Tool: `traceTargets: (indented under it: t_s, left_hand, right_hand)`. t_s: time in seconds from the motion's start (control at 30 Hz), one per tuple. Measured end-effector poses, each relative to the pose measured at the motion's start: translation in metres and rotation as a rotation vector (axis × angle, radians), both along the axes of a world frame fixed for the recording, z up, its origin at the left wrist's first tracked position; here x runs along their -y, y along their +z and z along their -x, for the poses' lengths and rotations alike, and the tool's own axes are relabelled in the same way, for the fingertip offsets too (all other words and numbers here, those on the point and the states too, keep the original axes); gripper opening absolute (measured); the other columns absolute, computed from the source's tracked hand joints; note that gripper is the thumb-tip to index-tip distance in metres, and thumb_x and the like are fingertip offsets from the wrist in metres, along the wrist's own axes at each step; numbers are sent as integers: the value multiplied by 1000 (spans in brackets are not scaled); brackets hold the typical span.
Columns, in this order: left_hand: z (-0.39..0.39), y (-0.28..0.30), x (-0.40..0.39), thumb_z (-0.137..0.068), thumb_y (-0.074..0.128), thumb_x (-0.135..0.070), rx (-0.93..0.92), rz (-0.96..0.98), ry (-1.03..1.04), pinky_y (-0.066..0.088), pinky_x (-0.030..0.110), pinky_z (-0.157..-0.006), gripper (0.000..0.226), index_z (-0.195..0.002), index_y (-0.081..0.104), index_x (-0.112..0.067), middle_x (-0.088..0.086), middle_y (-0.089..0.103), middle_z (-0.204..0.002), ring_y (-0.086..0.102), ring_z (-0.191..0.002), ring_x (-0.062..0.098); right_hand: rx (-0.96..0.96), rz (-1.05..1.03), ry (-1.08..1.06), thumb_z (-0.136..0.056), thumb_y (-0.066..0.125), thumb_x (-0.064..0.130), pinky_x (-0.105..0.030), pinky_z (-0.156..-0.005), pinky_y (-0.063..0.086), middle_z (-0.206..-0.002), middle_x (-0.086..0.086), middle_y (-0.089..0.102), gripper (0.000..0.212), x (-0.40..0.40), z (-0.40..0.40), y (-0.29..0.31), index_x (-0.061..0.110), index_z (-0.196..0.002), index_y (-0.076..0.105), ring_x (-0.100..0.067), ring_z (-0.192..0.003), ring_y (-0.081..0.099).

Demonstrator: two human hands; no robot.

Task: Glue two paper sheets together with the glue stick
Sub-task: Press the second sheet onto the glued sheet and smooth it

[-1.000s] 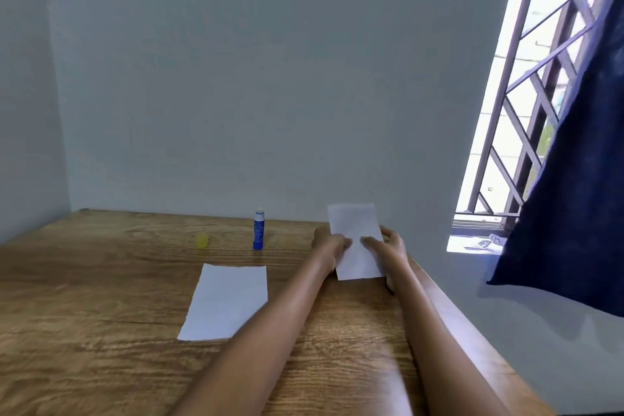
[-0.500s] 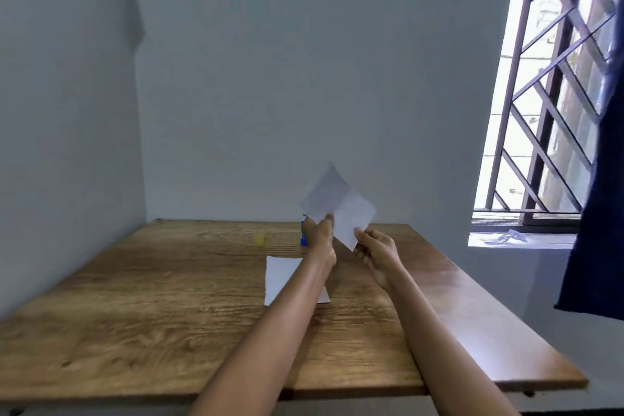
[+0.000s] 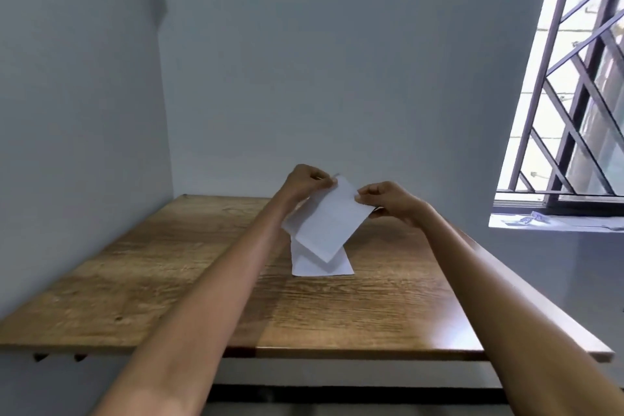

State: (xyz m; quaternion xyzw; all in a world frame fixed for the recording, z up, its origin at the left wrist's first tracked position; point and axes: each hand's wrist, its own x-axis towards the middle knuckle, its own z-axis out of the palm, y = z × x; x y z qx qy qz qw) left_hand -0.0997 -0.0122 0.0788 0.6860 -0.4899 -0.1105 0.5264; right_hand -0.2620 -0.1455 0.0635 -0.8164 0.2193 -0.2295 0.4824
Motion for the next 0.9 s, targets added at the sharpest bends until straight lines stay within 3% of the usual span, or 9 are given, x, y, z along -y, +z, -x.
traceTargets:
  t_s: [0.07,0.2,0.3,0.37,0.47,0.53,0.67,0.8,0.9]
  left_hand:
    - [-1,-3,3,-80,73,-23,-43,8,-2,47,30,-74,26,-96,72,-3,13,70,-99,62,-86,20]
    - [-5,-19,5,-78,74,-20,-153,91,102,52,36,-86,20,-90,74,-5,12,72,-99,66,-95,25]
    - [-12,-25,4,-77,74,-18,-393,200,207,52,35,-87,15,-86,73,-6,13,71,-100,65,-94,26]
    - [-16,-24,4,-78,72,-13,-589,234,242,50,31,-80,8,-78,69,-5,15,68,-97,61,-85,23]
    - [-16,-22,2,-79,69,-8,-731,214,198,54,35,-73,8,-79,63,-4,16,64,-96,62,-79,25]
    - [-17,-24,-2,-82,69,-15,-705,154,144,57,39,-79,20,-96,65,-1,15,67,-102,65,-87,27]
    - [-29,-39,-13,-91,57,-31,-589,4,136,52,32,-61,29,-97,67,-4,6,71,-94,62,-64,24]
    - [-44,-68,-19,-89,60,-23,-30,-312,360,58,38,-80,21,-96,68,-5,9,74,-91,71,-75,26]
    - [-45,-73,-19,-83,68,-24,80,-444,350,59,35,-76,23,-94,69,-4,12,73,-90,71,-80,25]
  right_hand:
    - [-1,-5,3,-89,65,17,-21,-62,52,-83,-7,64,22,-2,-7,-2,1,-103,68,-15,-73,59]
    - [30,-1,-48,-88,66,20,-17,-53,49,-77,-7,64,21,-4,-19,-16,2,-99,69,-12,-62,58]
    - [148,-169,-67,-88,66,20,-16,-52,51,-75,-6,65,19,-7,-26,-27,2,-90,66,-7,-56,60]
    - [171,-259,-39,-88,66,20,-16,-52,51,-75,-5,65,16,-10,-28,-34,4,-84,65,-6,-55,60]
    - [208,-362,-63,-90,63,16,-17,-50,51,-80,-5,68,14,-12,-29,-42,3,-93,65,-7,-60,66]
    - [191,-388,-90,-91,62,16,-20,-56,55,-85,-6,69,13,-9,-26,-44,4,-95,64,-13,-71,67]
    - [163,-389,-142,-93,59,17,-29,-72,52,-91,-9,67,13,-1,-18,-53,4,-92,64,-20,-81,62]
    - [142,-421,-180,-92,60,15,-33,-79,51,-89,-10,67,12,2,-15,-66,4,-90,63,-22,-81,62]
    - [106,-401,-198,-92,61,18,-27,-65,48,-80,-9,64,14,0,-18,-69,5,-90,63,-18,-69,56]
